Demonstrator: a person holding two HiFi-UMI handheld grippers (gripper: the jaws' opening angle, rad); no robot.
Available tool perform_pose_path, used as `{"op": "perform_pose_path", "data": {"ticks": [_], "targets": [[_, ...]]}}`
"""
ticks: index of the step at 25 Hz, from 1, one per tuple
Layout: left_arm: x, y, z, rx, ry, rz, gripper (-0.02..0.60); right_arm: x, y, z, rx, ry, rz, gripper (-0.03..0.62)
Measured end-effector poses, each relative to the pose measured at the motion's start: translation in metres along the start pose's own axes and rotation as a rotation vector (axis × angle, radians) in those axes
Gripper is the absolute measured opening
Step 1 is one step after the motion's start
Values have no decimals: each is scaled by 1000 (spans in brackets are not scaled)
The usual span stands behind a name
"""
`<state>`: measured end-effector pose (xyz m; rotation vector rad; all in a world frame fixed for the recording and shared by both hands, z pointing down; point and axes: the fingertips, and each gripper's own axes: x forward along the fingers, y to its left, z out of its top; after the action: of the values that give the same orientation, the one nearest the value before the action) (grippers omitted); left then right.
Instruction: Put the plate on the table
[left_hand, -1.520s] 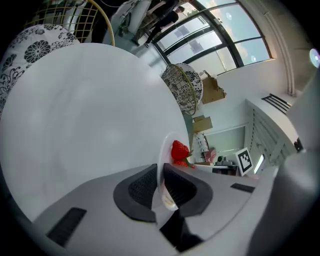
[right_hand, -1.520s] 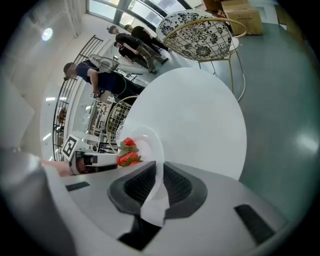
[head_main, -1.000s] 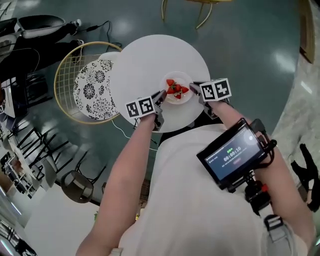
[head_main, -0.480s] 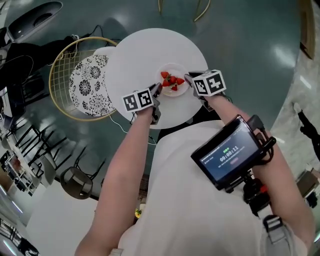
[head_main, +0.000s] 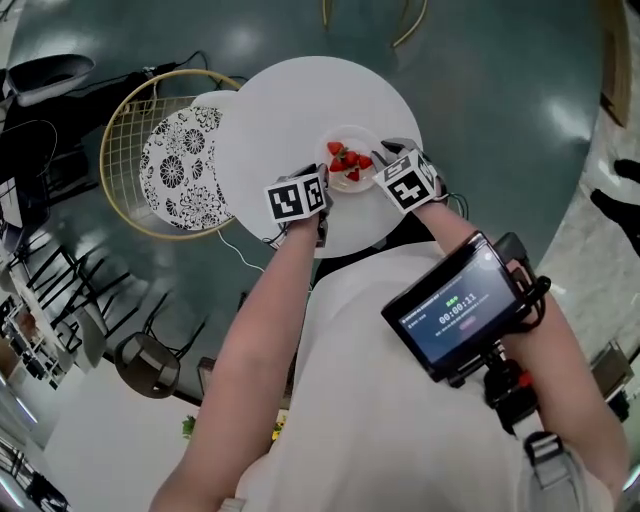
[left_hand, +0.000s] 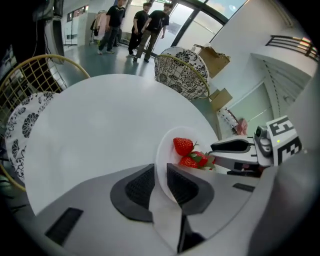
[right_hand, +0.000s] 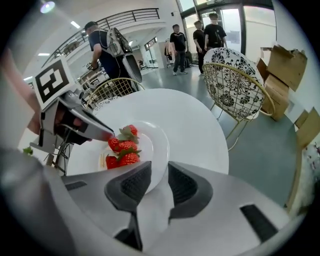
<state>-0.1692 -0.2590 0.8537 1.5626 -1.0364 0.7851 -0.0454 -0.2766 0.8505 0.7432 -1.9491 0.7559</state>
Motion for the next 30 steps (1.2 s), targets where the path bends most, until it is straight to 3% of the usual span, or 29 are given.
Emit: {"op": "perform_pose_path", "data": {"ticks": [6, 10, 14, 16, 20, 26, 30], "targets": [[-36, 33, 2, 13, -68, 86, 57, 0, -1, 9, 74, -80, -61, 81], [-55, 51, -10, -39, -118, 77, 55, -15, 3, 17, 158, -146, -52, 80], [-81, 50, -27, -60, -181, -14, 54, -32, 22, 16, 198, -201, -61, 73], [-90, 44, -29, -49, -222, -66, 50, -40, 29, 16, 203, -218, -62, 26], [-104, 36, -27, 10, -278, -123, 5, -54, 42, 24, 221, -266, -49, 15], [-136, 18, -47, 69, -313, -241, 5, -87, 97, 27, 234, -347, 42, 14], [-164, -4, -55, 180, -351, -346, 5, -119, 131, 34, 240, -446, 96, 5]]}}
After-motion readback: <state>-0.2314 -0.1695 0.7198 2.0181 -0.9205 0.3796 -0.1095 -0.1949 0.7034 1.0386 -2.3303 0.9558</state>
